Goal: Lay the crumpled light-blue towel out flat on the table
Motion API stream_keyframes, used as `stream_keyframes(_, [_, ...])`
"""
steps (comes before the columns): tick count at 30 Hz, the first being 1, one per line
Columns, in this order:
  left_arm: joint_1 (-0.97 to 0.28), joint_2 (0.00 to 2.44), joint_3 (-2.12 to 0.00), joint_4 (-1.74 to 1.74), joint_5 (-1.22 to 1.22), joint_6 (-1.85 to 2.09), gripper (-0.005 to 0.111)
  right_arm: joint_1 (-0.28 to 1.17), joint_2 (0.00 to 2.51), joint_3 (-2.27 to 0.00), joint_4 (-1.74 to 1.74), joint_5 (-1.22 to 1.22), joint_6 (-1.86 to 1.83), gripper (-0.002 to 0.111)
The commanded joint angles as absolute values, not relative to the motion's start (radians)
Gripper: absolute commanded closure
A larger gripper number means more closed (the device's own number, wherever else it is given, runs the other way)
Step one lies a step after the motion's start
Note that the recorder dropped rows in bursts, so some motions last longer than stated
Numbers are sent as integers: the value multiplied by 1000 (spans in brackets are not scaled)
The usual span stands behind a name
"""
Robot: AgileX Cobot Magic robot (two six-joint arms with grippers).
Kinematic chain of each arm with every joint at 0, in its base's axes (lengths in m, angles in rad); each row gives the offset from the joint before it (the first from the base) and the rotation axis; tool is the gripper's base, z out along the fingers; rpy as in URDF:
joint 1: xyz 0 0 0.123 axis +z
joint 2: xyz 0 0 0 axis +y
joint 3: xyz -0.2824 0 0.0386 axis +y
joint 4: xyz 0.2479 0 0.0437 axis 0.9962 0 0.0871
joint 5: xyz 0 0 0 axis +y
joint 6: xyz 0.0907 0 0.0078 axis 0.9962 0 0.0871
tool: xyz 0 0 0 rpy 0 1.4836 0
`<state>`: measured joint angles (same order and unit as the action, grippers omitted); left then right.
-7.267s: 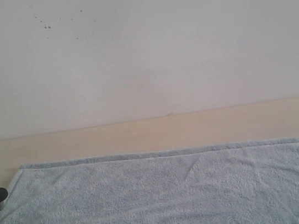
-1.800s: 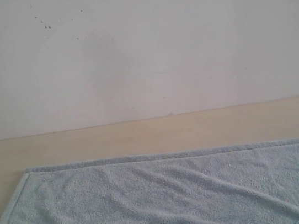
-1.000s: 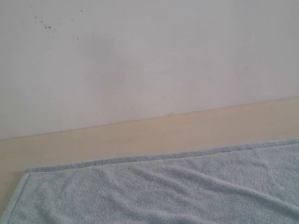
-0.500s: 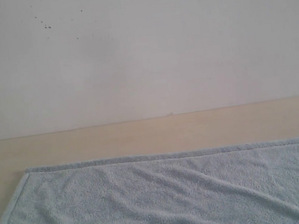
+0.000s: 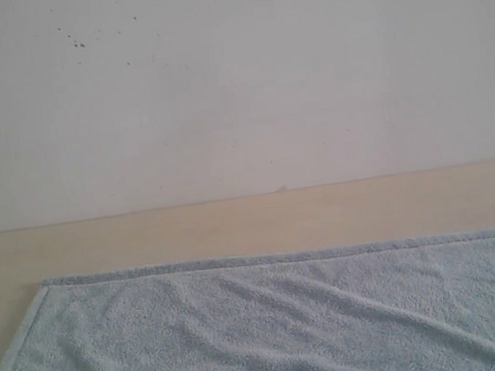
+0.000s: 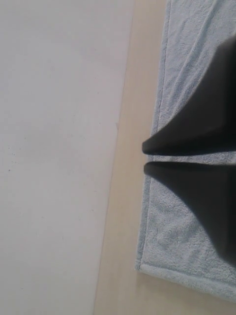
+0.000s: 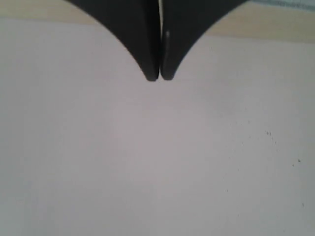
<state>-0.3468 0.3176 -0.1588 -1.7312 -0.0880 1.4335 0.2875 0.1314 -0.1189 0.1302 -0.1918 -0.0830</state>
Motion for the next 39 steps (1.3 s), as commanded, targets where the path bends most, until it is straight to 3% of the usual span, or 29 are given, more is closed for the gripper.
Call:
stream_keyframes(1, [-347,310,-159,-1738,-79,1429,102,290,127,-117,170,-52,-132,108])
stream_keyframes(11, [-347,310,-159,-1738,-81,1429,102,288,76,-117,168,147,-77,108])
stream_keyframes(21, [-347,310,-159,-1738,-81,1429,102,288,18,-23,0,88,134,108])
stream_keyframes(39, [-347,310,-159,-1738,-81,1429,102,288,0,0,-6,79,133,108])
